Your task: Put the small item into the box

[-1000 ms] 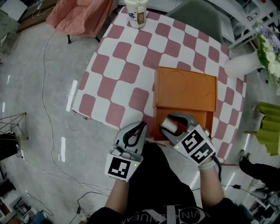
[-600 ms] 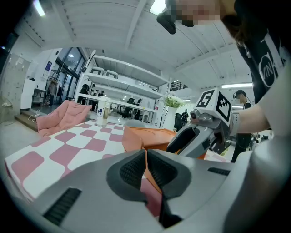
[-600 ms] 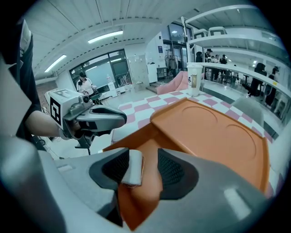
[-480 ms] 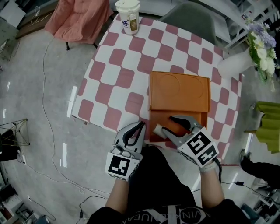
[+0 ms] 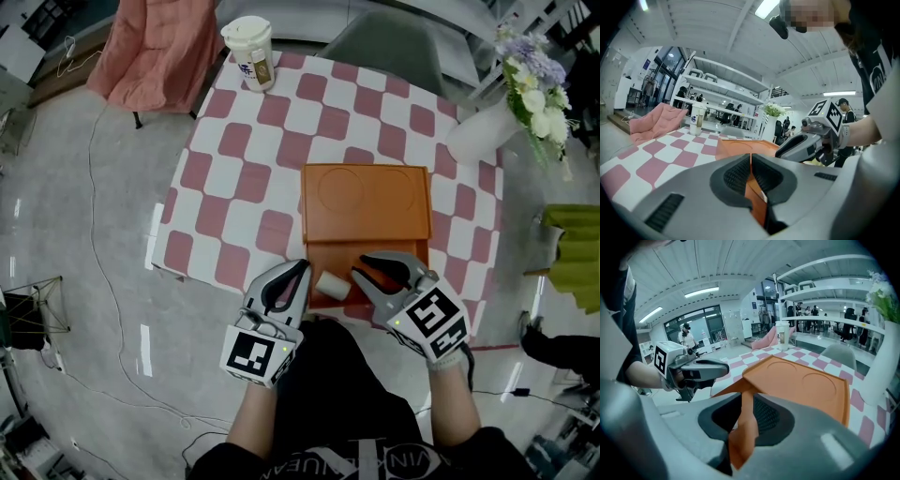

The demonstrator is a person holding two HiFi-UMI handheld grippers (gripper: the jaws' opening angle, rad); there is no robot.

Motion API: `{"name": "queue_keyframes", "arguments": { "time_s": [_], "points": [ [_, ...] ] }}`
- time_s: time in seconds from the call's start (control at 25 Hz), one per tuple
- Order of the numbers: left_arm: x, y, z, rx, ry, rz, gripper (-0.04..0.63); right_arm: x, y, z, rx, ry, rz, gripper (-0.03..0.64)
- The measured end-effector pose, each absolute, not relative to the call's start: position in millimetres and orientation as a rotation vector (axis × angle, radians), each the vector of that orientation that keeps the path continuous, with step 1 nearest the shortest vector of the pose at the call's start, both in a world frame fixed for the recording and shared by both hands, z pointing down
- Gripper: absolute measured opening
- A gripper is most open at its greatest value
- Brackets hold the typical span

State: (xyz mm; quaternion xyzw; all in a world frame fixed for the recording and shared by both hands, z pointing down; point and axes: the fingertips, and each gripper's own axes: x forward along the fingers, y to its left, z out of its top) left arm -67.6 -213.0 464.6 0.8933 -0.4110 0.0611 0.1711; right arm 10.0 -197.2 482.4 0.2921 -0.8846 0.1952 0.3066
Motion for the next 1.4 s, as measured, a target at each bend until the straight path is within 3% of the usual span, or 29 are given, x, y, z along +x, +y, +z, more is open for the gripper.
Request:
{"name": "queue_keyframes", "arguments": {
  "time_s": [0.32, 1.4],
  "points": [
    [-52.7, -218.7, 449.4, 2.577, -1.118, 0.155, 0.019, 27.7, -200.2, 462.2, 0.875, -2.374, 0.522, 0.042],
    [-35.8, -234.2, 394.4, 2.660, -1.088, 0.101, 0.018, 71.2, -209.2, 388.3, 1.213, -2.450, 0.417, 0.006]
  ]
}}
